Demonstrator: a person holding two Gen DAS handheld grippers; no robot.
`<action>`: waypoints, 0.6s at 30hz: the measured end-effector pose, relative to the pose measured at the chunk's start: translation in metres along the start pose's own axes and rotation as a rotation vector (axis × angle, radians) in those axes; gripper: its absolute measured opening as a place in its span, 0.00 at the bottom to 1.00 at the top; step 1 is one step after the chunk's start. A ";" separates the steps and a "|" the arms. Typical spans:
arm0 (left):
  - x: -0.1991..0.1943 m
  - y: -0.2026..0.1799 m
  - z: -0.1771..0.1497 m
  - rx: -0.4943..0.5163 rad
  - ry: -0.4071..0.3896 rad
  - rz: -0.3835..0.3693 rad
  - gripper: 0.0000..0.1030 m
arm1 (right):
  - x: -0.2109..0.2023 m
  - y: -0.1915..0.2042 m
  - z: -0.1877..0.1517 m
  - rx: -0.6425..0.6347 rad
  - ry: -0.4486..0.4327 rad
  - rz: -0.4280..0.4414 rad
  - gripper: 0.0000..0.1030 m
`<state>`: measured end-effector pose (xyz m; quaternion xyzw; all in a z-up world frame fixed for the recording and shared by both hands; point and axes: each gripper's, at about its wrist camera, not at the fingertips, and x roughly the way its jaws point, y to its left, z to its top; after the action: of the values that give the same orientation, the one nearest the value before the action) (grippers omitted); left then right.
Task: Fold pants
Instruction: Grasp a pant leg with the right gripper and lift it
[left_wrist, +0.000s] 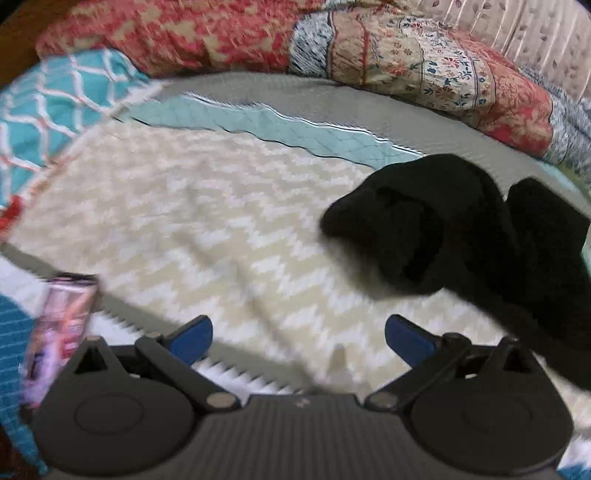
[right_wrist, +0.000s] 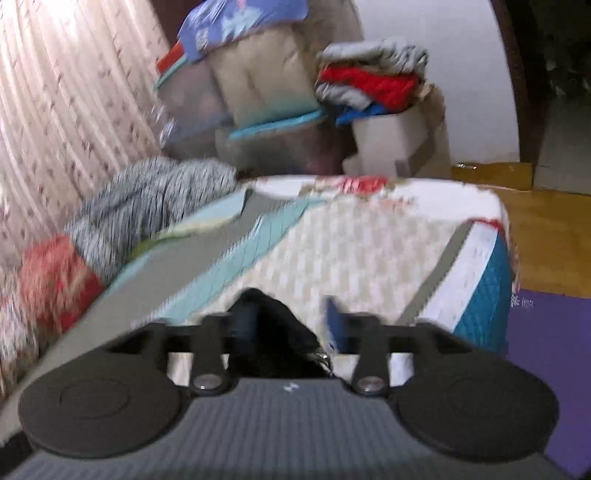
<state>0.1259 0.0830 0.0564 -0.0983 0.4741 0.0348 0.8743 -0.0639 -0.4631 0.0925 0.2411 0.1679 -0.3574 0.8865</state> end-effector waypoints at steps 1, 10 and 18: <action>0.008 -0.002 0.008 -0.020 0.016 -0.037 1.00 | -0.012 0.014 -0.009 -0.040 -0.001 0.025 0.63; 0.080 -0.023 0.044 -0.206 0.174 -0.260 0.13 | -0.029 0.079 -0.042 -0.263 0.159 0.314 0.74; -0.054 0.010 -0.038 0.003 -0.013 -0.504 0.06 | 0.011 0.141 -0.051 -0.308 0.278 0.473 0.74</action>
<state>0.0637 0.0863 0.0798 -0.2119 0.4290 -0.1844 0.8585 0.0383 -0.3526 0.0890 0.1827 0.2789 -0.0752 0.9398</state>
